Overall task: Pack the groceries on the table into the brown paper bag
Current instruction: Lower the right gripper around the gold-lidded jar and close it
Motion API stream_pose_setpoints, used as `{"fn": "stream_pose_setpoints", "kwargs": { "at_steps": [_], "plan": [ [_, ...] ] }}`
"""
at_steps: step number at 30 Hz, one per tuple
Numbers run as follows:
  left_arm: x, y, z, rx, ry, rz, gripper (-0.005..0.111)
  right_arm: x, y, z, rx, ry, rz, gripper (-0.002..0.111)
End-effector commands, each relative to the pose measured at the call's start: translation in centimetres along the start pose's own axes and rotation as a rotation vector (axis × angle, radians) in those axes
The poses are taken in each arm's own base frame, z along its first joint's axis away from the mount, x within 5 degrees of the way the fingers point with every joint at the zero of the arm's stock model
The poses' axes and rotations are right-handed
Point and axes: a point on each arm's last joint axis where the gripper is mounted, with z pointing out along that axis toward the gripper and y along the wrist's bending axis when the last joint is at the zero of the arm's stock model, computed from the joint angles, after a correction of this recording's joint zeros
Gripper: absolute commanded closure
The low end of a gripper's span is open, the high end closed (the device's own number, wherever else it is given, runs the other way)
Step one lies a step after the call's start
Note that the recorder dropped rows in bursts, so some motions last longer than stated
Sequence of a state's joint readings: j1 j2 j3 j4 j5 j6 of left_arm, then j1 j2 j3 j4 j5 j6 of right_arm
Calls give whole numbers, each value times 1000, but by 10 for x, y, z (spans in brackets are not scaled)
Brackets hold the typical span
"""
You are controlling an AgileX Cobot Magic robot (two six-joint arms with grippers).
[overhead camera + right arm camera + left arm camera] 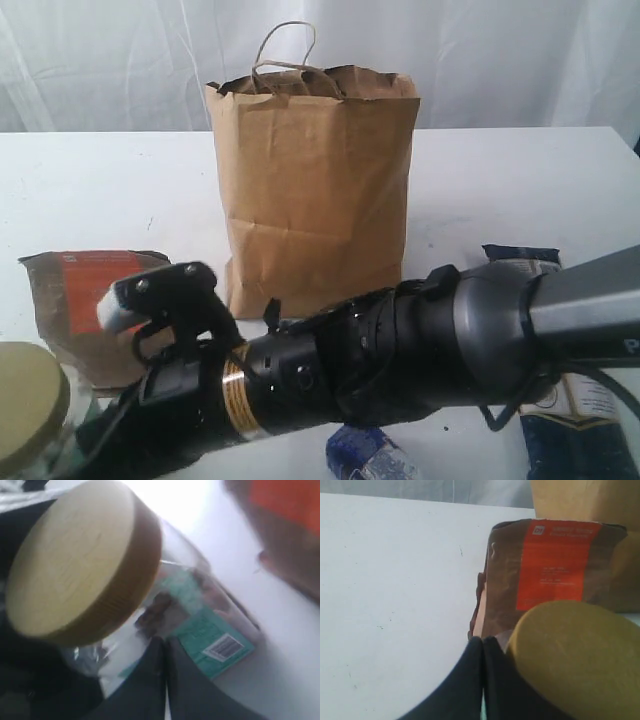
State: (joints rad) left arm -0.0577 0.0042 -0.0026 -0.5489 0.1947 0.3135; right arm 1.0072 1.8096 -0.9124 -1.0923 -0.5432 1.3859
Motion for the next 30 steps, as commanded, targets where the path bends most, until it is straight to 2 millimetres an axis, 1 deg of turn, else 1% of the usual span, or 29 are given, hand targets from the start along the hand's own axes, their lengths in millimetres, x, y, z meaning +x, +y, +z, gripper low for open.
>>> {"fn": "stream_pose_setpoints", "kwargs": {
  "at_steps": [1, 4, 8, 12, 14, 17, 19, 22, 25, 27, 28, 30],
  "plan": [
    [4, -3, 0, 36, 32, -28, 107, 7, 24, 2, -179, 58, -60, 108],
    [3, -3, 0, 35, 30, -28, 107, 8, 18, 3, -111, 67, -66, 108],
    [2, -2, 0, 27, 15, -28, 107, 13, 14, 2, -77, 123, -148, 108],
    [-1, 0, 0, 1, -17, -5, 107, 14, 13, -6, -9, 202, -194, 108],
    [-2, 2, 0, -15, -33, 12, 107, 11, 14, -14, 36, 224, -194, 108],
    [-3, 5, 0, -49, -37, 89, 107, 6, 24, -23, 46, 216, -145, 108],
    [-3, 6, 0, -70, -41, 136, 107, 7, 32, -22, 30, 217, -167, 108],
    [-3, 7, 0, -73, -39, 148, 107, 17, 44, -12, 51, 232, -237, 108],
    [-3, 7, 0, -73, -39, 148, 107, 27, 50, -1, 96, 241, -274, 107],
    [-3, 7, 0, -73, -39, 148, 107, 32, 52, 2, 79, 263, -297, 100],
    [-3, 7, 0, -73, -39, 148, 107, 34, 54, 3, 67, 271, -303, 93],
    [-3, 7, 0, -73, -39, 148, 107, 35, 53, 4, 63, 276, -301, 74]
  ]
}}
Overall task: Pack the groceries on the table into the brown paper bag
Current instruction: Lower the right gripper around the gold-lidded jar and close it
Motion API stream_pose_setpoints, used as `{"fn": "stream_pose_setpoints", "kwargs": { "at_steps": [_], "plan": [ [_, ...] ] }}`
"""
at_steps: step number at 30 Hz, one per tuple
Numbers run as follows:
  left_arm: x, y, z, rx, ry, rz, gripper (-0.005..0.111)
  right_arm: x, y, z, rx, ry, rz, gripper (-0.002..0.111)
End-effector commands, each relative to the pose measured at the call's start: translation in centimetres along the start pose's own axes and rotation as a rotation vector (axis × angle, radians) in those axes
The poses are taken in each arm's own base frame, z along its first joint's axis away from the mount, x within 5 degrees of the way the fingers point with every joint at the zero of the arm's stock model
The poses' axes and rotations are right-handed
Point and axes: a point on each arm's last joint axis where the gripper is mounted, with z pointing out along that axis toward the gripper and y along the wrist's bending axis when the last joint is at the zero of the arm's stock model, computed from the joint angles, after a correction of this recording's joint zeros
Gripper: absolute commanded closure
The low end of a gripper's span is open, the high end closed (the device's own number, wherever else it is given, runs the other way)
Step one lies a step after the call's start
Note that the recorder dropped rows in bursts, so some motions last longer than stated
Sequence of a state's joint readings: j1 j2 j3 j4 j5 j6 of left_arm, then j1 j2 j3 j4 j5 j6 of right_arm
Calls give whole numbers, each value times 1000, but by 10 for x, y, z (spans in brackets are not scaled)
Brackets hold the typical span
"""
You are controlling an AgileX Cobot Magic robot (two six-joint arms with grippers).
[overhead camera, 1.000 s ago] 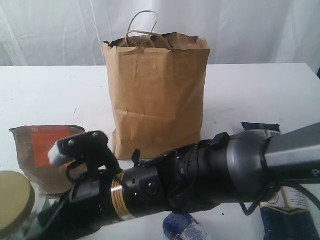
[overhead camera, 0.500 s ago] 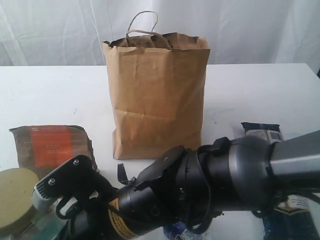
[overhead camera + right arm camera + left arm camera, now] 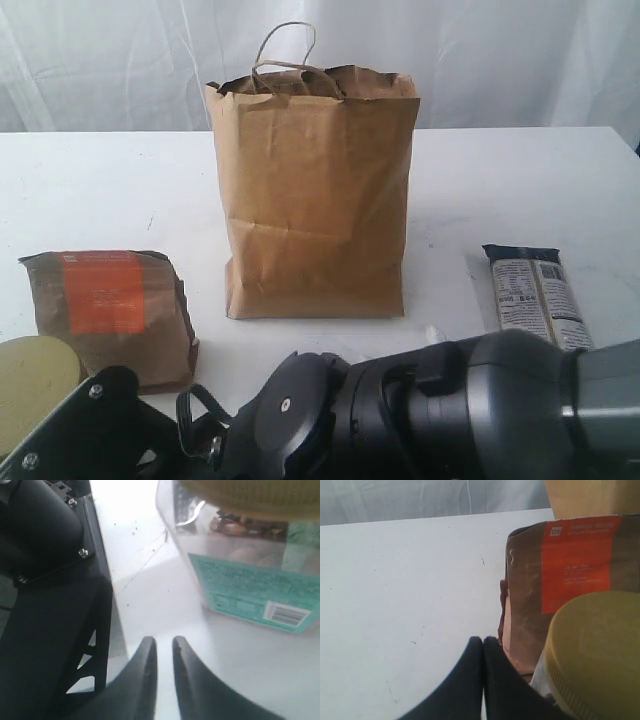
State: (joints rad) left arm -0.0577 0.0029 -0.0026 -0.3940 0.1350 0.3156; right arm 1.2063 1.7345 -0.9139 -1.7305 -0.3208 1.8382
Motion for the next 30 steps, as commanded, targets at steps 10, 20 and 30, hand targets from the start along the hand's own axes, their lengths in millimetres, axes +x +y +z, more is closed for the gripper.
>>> {"fn": "stream_pose_setpoints", "kwargs": {
  "at_steps": [10, 20, 30],
  "plan": [
    [0, 0, 0, 1, -9, 0, 107, 3, -3, 6, 39, 11, 37, 3],
    [0, 0, 0, 2, -6, -1, 107, -3, -24, 4, 268, -57, 34, 3],
    [1, -1, 0, 9, 7, -4, 107, -13, -27, 7, 300, -90, 29, 3]
  ]
}}
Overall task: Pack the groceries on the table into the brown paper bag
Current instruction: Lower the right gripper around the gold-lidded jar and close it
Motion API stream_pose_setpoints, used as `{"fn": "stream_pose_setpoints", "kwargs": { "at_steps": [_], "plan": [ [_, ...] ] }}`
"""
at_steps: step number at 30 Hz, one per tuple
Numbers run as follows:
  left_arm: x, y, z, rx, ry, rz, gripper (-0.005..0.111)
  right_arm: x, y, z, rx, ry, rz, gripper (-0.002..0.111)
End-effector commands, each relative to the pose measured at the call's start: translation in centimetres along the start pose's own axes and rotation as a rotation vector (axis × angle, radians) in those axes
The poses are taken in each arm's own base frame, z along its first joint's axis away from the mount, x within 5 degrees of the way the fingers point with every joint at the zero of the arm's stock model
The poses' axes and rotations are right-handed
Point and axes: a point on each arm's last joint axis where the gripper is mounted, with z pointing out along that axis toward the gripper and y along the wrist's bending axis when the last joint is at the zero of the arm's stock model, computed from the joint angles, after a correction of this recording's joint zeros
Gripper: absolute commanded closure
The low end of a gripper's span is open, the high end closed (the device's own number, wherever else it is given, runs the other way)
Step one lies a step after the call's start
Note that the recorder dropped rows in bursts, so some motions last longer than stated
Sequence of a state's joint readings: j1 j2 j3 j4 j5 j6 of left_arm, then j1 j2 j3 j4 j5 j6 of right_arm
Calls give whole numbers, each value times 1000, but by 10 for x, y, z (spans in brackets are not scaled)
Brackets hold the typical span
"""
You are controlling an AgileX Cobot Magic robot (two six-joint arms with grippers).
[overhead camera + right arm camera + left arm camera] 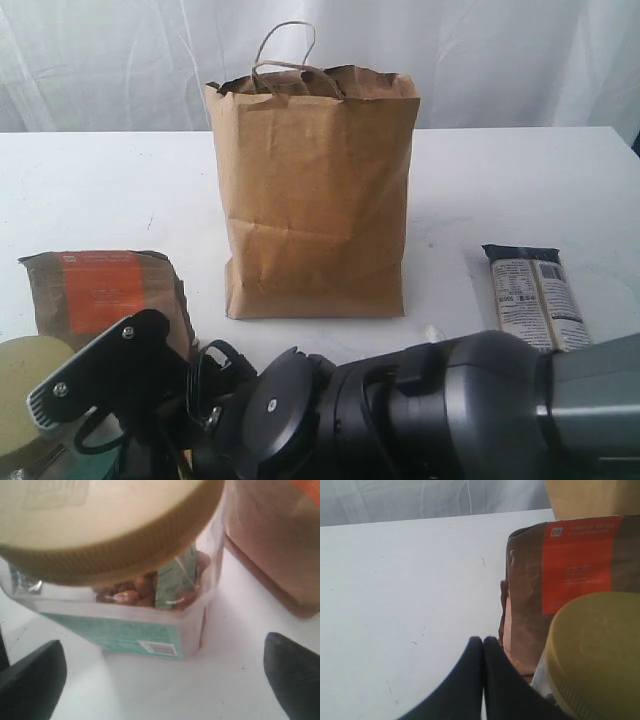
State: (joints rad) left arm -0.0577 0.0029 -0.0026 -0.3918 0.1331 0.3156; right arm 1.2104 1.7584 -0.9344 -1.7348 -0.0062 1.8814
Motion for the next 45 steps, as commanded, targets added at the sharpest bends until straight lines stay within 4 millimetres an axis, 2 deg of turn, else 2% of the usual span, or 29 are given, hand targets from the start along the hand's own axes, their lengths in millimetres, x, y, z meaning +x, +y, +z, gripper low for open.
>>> {"fn": "stream_pose_setpoints", "kwargs": {
  "at_steps": [1, 7, 21, 33, 35, 38, 45],
  "plan": [
    [2, -1, 0, 13, 14, -6, 107, -4, 2, 6, 1, -4, -7, 3],
    [3, -1, 0, 17, 22, -6, 107, -1, 11, 20, -91, 40, -6, 3],
    [3, -1, 0, 17, 22, -6, 107, -27, 8, 31, -32, -39, 4, 3],
    [3, -1, 0, 17, 22, -6, 107, -26, 3, 44, 25, -42, 94, 4],
    [3, -1, 0, 17, 22, -6, 107, -26, 1, 44, 43, -49, 108, 7],
    [3, -1, 0, 17, 22, -6, 107, -28, -3, 43, 86, -66, 116, 17],
    [3, -1, 0, 17, 22, -6, 107, -31, -1, 39, 69, -74, 127, 55]
  ]
}}
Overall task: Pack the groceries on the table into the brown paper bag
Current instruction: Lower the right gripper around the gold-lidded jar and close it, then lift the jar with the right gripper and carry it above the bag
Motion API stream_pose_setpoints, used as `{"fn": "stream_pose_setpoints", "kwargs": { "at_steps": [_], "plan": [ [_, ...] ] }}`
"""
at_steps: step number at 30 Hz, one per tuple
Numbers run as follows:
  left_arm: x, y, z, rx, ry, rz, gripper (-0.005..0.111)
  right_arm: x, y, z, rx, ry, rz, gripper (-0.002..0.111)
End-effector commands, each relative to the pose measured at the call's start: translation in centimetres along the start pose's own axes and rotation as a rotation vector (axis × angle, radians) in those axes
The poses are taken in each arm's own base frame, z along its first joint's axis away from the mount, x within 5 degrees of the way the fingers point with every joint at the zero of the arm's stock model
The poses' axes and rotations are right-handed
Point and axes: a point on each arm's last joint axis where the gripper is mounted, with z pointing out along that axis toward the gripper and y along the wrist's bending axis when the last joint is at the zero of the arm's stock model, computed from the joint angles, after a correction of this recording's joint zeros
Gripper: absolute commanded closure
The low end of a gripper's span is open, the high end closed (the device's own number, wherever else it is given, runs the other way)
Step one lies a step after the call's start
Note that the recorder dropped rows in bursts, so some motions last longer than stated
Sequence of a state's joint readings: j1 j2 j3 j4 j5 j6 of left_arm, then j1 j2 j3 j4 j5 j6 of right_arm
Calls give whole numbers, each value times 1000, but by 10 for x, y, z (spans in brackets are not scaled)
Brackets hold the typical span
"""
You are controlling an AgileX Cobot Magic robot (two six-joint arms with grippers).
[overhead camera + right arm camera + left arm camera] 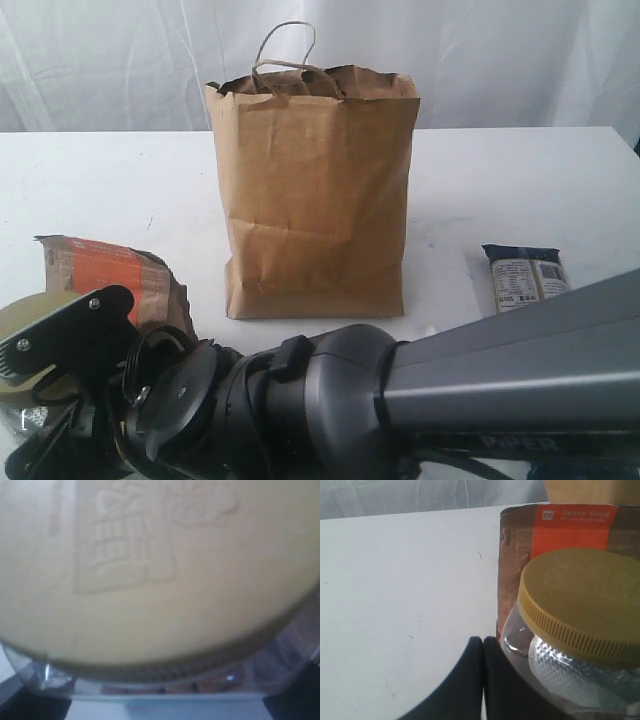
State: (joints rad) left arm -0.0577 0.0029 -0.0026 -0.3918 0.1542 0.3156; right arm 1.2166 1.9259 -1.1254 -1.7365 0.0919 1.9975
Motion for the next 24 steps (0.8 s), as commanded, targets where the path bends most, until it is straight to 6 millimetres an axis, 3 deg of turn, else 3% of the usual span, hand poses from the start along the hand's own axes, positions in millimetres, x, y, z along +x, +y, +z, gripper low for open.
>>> {"fn": "stream_pose_setpoints", "kwargs": {
  "at_steps": [1, 9, 13, 19, 24],
  "plan": [
    [1, -1, 0, 8, 3, -6, 107, -5, 3, -5, -20, -14, 16, 59],
    [1, -1, 0, 8, 3, -4, 107, -5, 10, -9, -102, 11, 12, 76],
    [1, 0, 0, 6, -1, -7, 107, -17, 16, -25, -150, -23, -47, 87],
    [0, 0, 0, 4, -4, -7, 107, -35, 10, -44, -82, -116, -88, 108],
    [0, 0, 0, 4, -4, -7, 107, -32, 8, -43, -66, -113, -126, 108]
  ]
}}
